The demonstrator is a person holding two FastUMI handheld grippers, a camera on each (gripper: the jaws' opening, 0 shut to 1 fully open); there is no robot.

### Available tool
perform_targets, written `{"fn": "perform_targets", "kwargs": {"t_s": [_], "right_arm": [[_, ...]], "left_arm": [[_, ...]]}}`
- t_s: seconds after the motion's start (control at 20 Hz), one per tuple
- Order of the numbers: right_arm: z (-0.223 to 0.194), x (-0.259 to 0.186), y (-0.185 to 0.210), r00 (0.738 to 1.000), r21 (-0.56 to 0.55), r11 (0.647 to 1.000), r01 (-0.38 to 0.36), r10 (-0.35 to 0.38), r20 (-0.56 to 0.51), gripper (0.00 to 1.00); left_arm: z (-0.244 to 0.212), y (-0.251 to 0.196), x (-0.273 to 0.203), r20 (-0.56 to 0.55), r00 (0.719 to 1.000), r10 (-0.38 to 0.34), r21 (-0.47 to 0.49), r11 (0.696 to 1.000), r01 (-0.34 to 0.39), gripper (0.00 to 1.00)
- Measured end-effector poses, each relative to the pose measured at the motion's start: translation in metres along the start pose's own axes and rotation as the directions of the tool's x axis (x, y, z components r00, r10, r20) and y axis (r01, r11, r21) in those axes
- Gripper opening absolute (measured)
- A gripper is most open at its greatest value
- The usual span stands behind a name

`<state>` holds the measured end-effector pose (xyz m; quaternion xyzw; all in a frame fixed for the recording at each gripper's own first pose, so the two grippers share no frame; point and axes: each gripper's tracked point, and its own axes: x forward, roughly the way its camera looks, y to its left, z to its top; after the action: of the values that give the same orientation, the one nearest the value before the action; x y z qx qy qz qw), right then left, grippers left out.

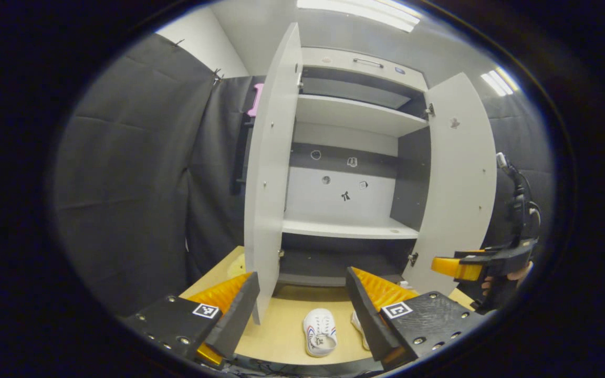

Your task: Grab one shoe with the right hand and put it into the shoe cabinet, grab the other shoe with the left hand and put it into the shoe cabinet; then close the right door with the right hand and the left door with the left hand.

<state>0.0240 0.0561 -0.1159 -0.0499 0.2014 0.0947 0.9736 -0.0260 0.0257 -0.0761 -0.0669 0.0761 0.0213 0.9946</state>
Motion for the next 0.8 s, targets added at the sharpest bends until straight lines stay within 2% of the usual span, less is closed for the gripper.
{"fn": "perform_targets", "kwargs": {"t_s": [0.25,0.35,0.4,0.5,0.55,0.7,0.8], "right_arm": [[-0.062,0.049,0.021,0.988,0.062,0.996,-0.064,0.072,-0.139,0.96],[-0.087,0.069,0.026,0.977,0.051,0.996,-0.073,0.082,-0.199,0.96],[-0.097,0.078,0.029,0.971,0.041,0.996,-0.078,0.085,-0.224,0.96],[-0.113,0.094,0.034,0.963,0.043,0.995,-0.093,0.101,-0.252,0.96],[-0.121,0.104,0.034,0.963,0.050,0.995,-0.090,0.100,-0.251,0.96],[-0.147,0.124,0.031,0.957,0.020,0.997,-0.077,0.080,-0.278,0.96],[-0.162,0.132,0.040,0.948,-0.004,0.994,-0.108,0.102,-0.302,0.96]], "left_arm": [[-0.014,0.010,-0.001,-0.016,1.000,0.015,0.043,0.999,-0.015,0.94],[-0.028,0.015,-0.003,-0.043,0.999,0.020,0.050,0.999,-0.018,0.94],[-0.035,0.018,-0.005,-0.057,0.998,0.025,0.054,0.998,-0.022,0.97],[-0.050,0.024,-0.012,-0.088,0.996,0.032,0.056,0.998,-0.027,0.95],[-0.057,0.026,-0.013,-0.105,0.994,0.036,0.051,0.998,-0.031,0.98],[-0.076,0.033,-0.022,-0.147,0.987,0.056,0.017,0.998,-0.054,0.94],[-0.082,0.035,-0.023,-0.168,0.984,0.063,-0.015,0.998,-0.067,0.95]]}}
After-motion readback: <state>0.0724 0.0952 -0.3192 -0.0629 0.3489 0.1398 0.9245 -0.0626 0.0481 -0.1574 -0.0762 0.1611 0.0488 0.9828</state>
